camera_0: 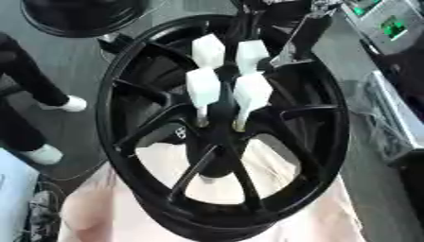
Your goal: Pull the pin out of the wheel hub.
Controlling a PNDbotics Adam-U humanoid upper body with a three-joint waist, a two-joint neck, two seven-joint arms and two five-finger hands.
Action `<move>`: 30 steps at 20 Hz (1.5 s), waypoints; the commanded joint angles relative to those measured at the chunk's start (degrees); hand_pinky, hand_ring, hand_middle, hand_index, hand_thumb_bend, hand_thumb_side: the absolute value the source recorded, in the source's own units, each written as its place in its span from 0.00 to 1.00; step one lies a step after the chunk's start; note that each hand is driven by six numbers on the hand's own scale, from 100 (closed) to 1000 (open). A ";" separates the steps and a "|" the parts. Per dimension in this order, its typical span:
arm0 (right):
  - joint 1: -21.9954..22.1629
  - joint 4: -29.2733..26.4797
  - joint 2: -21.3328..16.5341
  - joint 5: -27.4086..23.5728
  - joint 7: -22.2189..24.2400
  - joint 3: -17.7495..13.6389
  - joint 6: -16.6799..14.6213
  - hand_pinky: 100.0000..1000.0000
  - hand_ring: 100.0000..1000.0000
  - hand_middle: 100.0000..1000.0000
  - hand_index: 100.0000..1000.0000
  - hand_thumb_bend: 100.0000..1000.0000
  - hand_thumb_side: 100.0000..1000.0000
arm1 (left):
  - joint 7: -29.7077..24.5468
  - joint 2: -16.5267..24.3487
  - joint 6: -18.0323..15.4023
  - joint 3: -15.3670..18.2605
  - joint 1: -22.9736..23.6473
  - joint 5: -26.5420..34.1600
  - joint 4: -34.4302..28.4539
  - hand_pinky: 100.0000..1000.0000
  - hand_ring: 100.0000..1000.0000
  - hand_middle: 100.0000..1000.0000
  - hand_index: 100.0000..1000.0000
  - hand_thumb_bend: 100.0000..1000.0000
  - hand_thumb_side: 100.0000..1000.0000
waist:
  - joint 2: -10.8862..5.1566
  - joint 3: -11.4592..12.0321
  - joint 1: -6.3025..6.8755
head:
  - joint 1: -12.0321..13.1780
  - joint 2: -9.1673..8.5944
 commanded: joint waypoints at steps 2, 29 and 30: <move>-1.22 0.05 -0.67 0.56 3.68 -0.32 -4.00 0.76 0.62 0.59 0.75 0.35 0.05 | -0.32 1.49 0.05 -0.13 -0.88 0.10 -0.77 0.69 0.80 0.77 0.79 0.00 0.62 | -0.83 0.10 0.28 | -0.23 -0.57; -0.96 1.17 -0.32 -0.22 3.68 -0.31 -3.44 0.72 0.52 0.33 0.52 0.31 0.00 | -0.89 1.30 0.08 -0.32 -1.01 0.22 -0.78 0.69 0.81 0.77 0.79 0.00 0.62 | -0.92 0.39 0.17 | -1.21 -0.62; -0.97 0.80 -0.38 -0.99 3.68 -0.46 -3.01 0.72 0.52 0.32 0.51 0.30 0.00 | -0.88 1.31 0.08 -0.30 -1.00 0.22 -0.77 0.69 0.81 0.77 0.79 0.00 0.62 | -0.91 0.37 0.18 | -1.20 -0.60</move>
